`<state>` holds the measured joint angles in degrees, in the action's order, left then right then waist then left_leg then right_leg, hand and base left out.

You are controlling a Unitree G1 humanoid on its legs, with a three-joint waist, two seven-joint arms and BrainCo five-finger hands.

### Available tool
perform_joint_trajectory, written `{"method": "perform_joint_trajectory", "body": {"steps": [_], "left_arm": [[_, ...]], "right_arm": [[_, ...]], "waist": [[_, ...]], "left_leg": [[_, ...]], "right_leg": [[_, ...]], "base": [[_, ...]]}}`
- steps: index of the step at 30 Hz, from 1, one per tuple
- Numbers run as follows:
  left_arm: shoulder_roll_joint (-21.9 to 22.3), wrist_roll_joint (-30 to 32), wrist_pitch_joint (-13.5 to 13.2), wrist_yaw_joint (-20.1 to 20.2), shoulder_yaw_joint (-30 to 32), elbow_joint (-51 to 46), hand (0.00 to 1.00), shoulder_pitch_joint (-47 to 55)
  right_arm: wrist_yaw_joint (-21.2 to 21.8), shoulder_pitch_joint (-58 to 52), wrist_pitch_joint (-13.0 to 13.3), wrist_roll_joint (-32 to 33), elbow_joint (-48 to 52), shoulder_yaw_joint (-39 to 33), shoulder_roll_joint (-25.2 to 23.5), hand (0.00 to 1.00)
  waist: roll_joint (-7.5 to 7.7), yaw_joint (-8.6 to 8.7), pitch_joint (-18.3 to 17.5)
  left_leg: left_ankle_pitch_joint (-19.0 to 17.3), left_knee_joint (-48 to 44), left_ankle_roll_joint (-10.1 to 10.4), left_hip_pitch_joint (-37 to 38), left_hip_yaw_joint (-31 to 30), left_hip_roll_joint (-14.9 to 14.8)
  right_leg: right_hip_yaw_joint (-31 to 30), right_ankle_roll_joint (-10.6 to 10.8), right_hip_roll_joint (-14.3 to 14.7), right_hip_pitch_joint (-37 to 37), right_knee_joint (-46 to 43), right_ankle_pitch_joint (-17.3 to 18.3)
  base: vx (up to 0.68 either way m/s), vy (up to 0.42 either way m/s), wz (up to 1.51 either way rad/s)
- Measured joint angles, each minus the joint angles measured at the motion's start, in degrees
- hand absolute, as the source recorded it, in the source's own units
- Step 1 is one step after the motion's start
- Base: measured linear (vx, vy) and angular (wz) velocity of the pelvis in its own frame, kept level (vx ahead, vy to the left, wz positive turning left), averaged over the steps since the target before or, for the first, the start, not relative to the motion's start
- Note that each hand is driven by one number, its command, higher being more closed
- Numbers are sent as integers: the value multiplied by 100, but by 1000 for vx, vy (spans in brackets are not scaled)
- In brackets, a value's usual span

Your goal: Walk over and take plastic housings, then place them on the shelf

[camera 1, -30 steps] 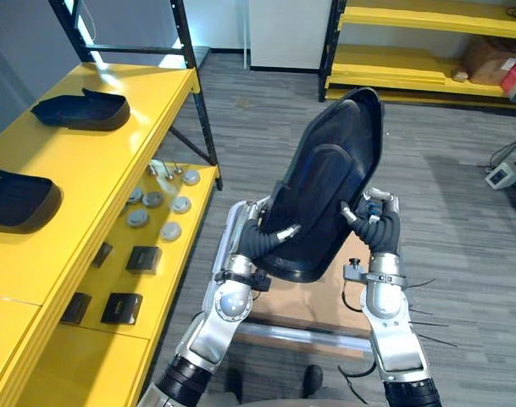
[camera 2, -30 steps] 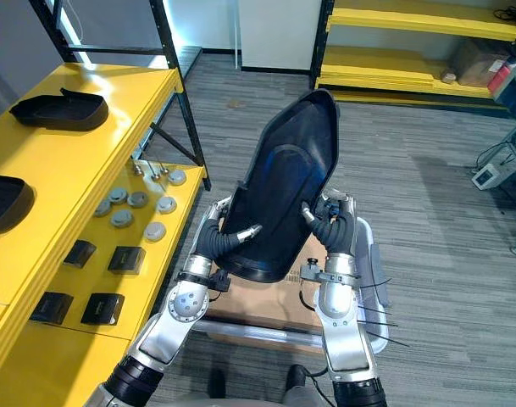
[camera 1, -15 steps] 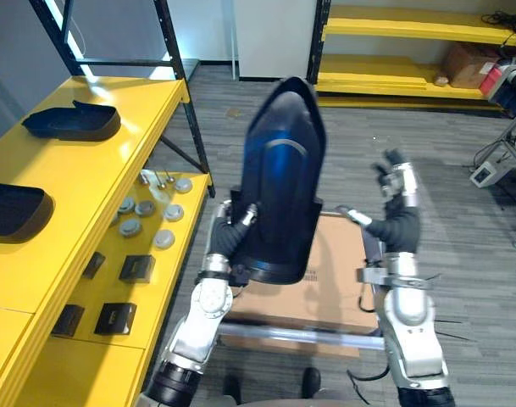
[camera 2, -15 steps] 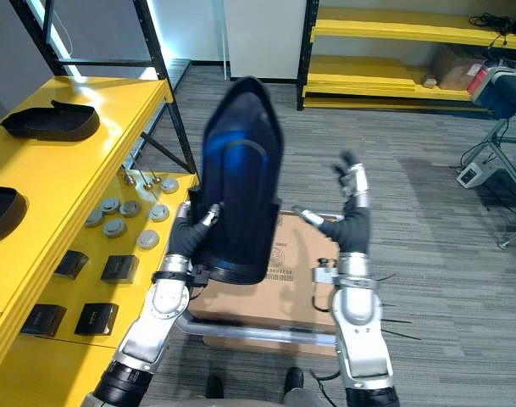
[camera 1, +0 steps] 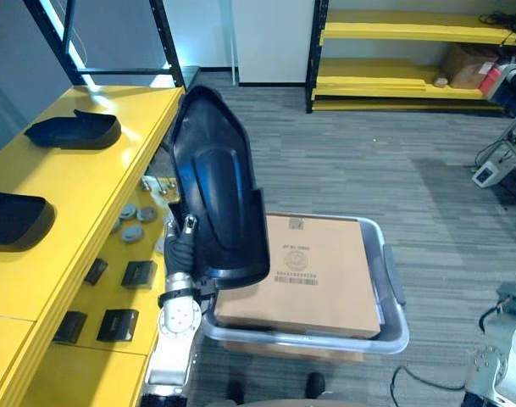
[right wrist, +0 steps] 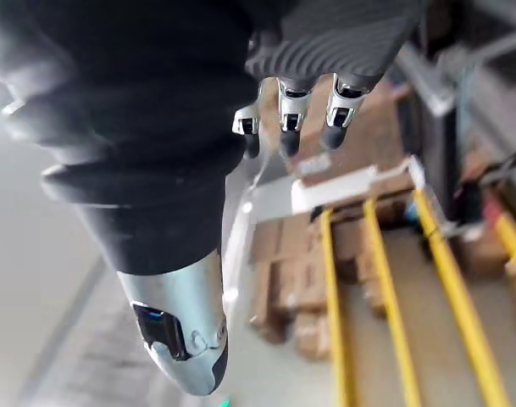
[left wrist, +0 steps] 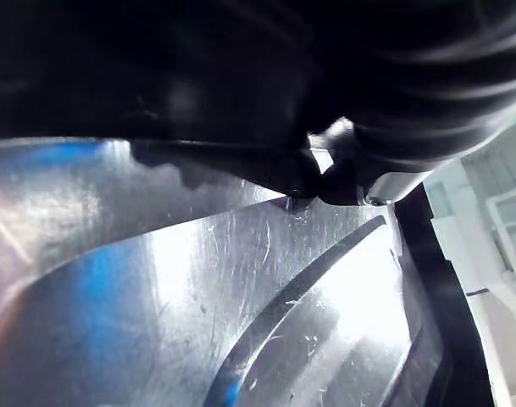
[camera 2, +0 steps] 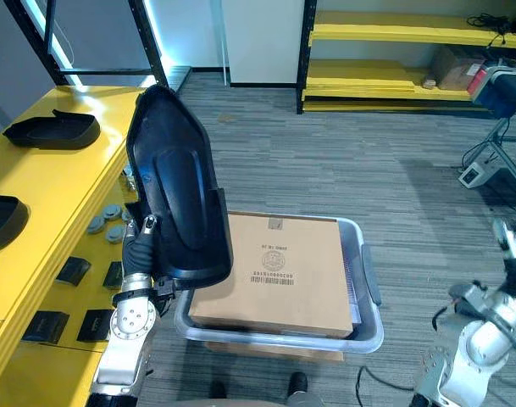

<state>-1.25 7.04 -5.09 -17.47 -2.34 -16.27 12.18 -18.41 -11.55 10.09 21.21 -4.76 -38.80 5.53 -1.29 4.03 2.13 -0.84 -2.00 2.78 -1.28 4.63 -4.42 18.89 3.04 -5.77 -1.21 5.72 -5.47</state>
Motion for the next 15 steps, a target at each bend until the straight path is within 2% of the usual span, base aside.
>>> {"method": "perform_joint_trajectory", "body": {"steps": [1,4,8,11,13,14,15], "left_arm": [[23,-37,-57,13,21,-34,100,71],[60,-137,-63,78,43,-150,100,240],[147,-236,-76,143,18,-165,100,373],[220,-292,-82,244,-23,-165,100,479],[218,-304,-87,243,-153,-166,100,467],[218,-305,-89,243,-234,-169,100,467],[216,-305,-90,243,-286,-171,100,468]], "right_arm": [[88,-83,-172,-3,-542,-60,-160,0],[399,-400,-467,-117,-1567,44,-623,0],[890,-558,-725,-397,-3037,568,-775,0],[1135,-537,-885,-709,-3911,1010,-800,0],[1235,-438,-905,-849,-4331,1305,-819,0],[1247,-413,-898,-859,-4419,1354,-820,0],[1236,-416,-898,-875,-4419,1403,-814,0]], "waist": [[-14,-4,-9],[-48,-27,-49],[-49,-85,-87],[-37,-193,-55],[6,-214,57],[27,-204,67],[41,-206,59]], "left_leg": [[-45,-58,7,11,2,-21],[-121,-115,30,7,-10,-82],[-218,-242,76,21,-93,-162],[-246,-389,97,45,-286,-199],[-209,-495,115,-89,-468,-121],[-268,-490,-94,-165,-224,-175],[-325,-495,-188,-220,226,-284]], "right_leg": [[7,-14,13,-43,0,20],[48,-38,37,-131,-2,86],[151,-47,94,-245,-63,189],[346,-86,68,-258,-496,438],[783,-71,-91,-245,-1013,770],[985,-50,-201,-223,-1185,882],[1187,-30,-265,-192,-1279,924]], "base": [[20,-4,3],[3,-4,3],[29,-23,12],[28,-12,39],[-44,16,105],[-63,17,115],[-26,0,119]]}}
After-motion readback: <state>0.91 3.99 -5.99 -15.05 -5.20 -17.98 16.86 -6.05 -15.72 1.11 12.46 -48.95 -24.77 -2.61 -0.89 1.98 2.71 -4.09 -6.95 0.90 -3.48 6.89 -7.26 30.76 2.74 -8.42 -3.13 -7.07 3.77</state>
